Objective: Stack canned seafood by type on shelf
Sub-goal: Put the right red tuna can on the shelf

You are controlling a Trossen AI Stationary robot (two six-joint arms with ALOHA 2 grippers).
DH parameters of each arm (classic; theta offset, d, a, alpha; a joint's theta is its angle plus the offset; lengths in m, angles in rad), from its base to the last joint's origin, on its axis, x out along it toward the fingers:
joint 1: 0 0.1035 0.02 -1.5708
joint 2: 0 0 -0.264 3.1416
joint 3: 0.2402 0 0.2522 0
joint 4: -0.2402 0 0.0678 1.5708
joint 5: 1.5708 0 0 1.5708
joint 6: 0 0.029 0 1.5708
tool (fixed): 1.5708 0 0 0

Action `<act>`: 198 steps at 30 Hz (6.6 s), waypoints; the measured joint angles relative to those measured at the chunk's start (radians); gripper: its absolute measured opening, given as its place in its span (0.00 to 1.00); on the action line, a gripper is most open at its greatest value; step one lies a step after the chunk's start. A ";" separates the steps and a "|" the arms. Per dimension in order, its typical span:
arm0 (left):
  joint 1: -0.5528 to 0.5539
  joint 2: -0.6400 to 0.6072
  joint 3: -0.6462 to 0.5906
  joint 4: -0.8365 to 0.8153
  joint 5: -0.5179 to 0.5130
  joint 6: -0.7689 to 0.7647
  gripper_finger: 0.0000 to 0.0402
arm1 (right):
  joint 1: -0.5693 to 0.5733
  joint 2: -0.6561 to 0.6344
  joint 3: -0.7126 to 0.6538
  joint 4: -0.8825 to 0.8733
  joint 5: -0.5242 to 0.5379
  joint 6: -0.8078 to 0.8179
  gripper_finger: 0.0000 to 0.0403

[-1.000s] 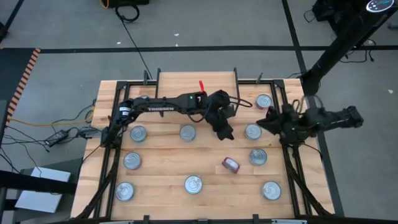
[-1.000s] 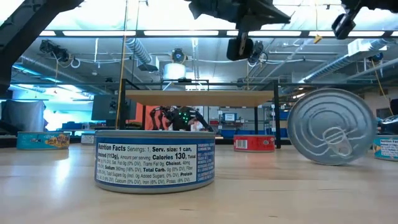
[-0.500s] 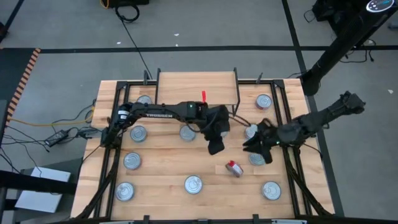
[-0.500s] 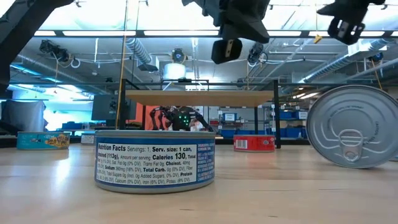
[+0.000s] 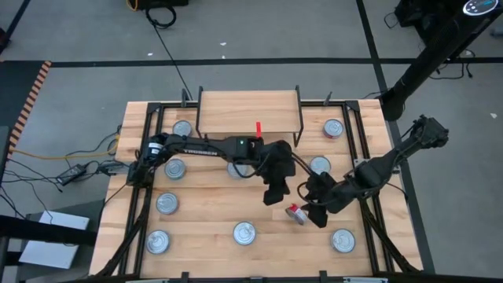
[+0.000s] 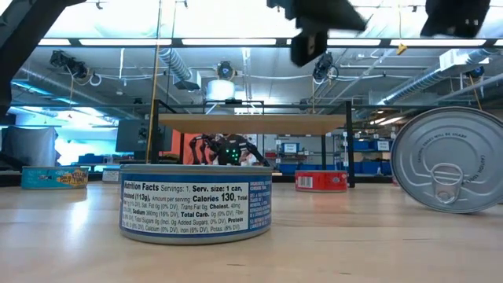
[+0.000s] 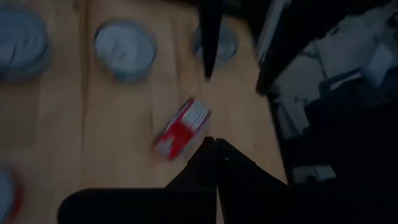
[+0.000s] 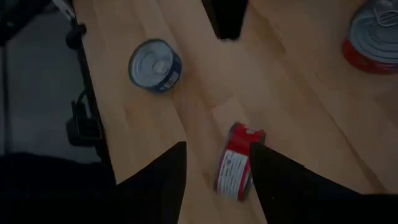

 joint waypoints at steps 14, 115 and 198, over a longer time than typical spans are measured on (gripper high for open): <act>-0.029 -0.027 -0.186 0.374 -0.148 -0.037 0.00 | 0.094 -0.057 0.145 -0.158 0.083 -0.007 0.53; -0.121 -1.158 -1.373 0.840 -0.598 -0.117 0.01 | -0.154 0.505 0.143 -0.073 -0.200 0.177 0.62; -0.102 -1.159 -1.373 0.919 -0.937 -0.138 0.01 | -1.198 0.266 0.182 0.229 -0.367 -0.372 0.68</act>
